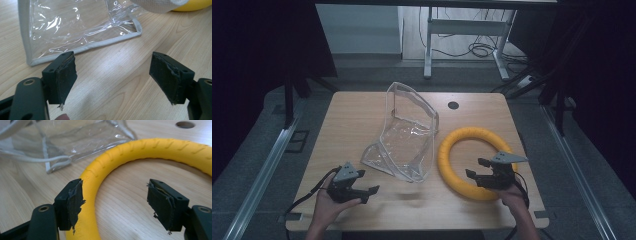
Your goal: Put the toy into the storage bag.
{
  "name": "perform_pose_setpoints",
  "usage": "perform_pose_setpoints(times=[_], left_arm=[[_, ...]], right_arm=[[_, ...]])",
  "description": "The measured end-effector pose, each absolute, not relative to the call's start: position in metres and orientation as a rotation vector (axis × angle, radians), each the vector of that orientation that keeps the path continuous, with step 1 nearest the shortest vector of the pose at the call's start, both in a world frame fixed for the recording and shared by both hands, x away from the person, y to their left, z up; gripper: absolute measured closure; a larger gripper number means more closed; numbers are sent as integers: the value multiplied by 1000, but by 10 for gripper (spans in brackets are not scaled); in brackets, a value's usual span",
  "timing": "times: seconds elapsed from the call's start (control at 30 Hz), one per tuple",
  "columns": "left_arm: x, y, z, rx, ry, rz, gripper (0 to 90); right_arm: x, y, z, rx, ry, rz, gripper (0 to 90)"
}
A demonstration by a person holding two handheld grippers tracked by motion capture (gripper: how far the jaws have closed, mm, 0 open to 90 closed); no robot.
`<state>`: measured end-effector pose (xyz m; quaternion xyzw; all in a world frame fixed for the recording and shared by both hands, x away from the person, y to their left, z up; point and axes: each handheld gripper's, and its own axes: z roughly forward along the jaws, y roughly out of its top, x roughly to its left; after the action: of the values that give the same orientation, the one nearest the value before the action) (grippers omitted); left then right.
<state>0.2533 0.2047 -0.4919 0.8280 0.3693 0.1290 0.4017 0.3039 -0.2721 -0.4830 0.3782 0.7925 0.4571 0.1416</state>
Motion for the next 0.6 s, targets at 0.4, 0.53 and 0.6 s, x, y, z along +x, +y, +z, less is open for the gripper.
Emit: perform_pose_setpoints(times=[0.4,0.53,0.6], left_arm=[[250,205,-490,2087,953,320,210],[248,207,-486,2059,955,310,212],[247,208,-486,2059,958,309,212]], right_arm=[[299,-285,-491,1157,2257,1326,261],[297,-288,-491,1208,2235,1304,235],[297,-290,-493,1218,2228,1294,237]])
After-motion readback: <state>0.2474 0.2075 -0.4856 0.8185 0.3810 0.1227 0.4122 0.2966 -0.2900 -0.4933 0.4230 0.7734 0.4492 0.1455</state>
